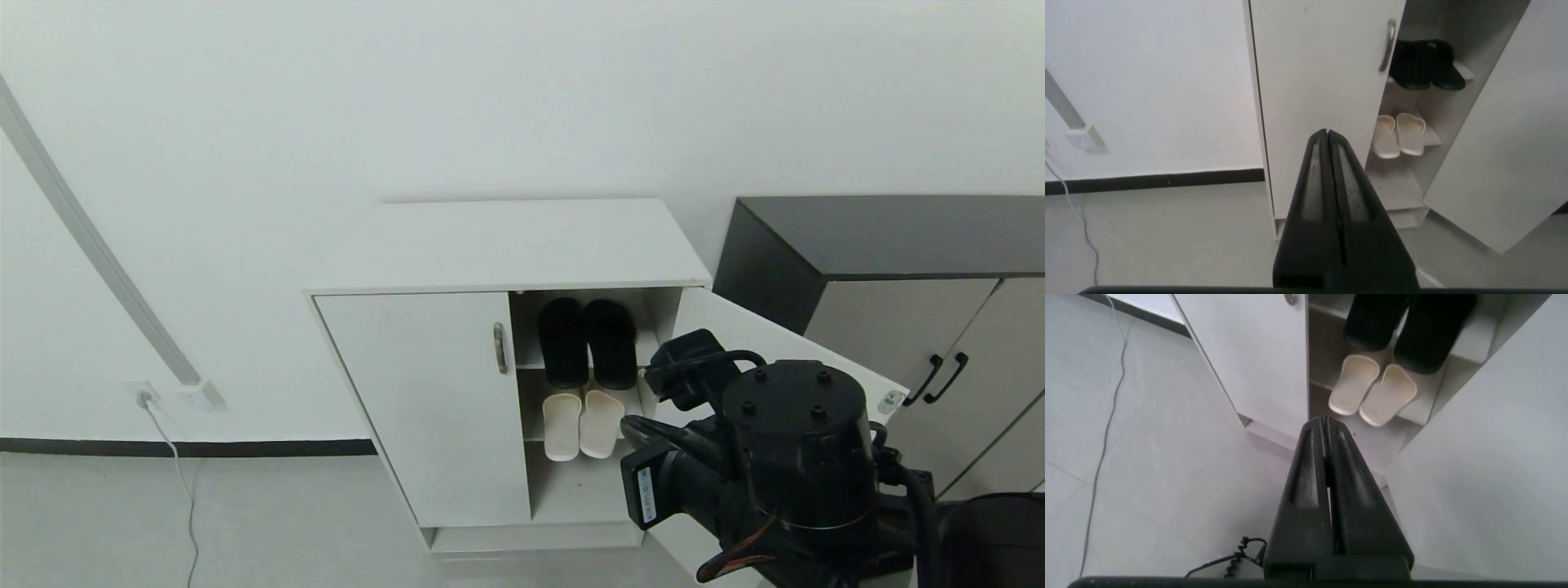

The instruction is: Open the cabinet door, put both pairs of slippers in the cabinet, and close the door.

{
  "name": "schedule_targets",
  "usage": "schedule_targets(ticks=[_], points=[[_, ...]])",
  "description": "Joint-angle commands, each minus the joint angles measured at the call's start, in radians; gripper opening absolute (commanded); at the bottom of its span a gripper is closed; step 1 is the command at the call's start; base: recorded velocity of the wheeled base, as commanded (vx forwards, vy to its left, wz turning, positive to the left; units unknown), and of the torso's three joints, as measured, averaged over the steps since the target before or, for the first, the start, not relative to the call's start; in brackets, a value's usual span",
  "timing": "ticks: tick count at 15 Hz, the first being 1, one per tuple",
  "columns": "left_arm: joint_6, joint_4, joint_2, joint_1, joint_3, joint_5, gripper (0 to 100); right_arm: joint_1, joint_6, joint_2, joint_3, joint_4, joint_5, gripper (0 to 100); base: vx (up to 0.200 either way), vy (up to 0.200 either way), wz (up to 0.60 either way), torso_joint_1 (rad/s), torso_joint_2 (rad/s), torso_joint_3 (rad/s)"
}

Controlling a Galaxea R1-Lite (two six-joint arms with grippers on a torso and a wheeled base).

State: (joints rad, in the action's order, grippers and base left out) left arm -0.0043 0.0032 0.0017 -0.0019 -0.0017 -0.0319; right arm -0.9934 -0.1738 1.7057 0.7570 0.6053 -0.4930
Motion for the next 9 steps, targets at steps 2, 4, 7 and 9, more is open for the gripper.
schedule_targets(ticks=[2, 4, 7, 9], points=[[0.0, 0.0, 0.0, -0.001, 0.0, 0.0, 0, -0.001, 0.002, -0.005, 0.002, 0.001, 0.001, 0, 0.0, 0.0, 0.0, 0.244, -0.57, -0.327], [0.0, 0.0, 0.0, -0.001, 0.0, 0.0, 0, -0.001, 0.004, -0.001, -0.001, 0.002, -0.006, 0, 0.0, 0.0, 0.0, 0.261, -0.59, -0.334], [0.0, 0.0, 0.0, -0.001, 0.0, 0.0, 0, 0.002, 0.013, -0.001, -0.01, 0.004, -0.001, 0, 0.0, 0.0, 0.0, 0.246, -0.57, -0.315], [0.0, 0.0, 0.0, 0.0, 0.0, 0.0, 0, 0.015, 0.017, 0.002, -0.016, 0.004, 0.002, 0, 0.0, 0.0, 0.0, 0.058, -0.15, -0.071]])
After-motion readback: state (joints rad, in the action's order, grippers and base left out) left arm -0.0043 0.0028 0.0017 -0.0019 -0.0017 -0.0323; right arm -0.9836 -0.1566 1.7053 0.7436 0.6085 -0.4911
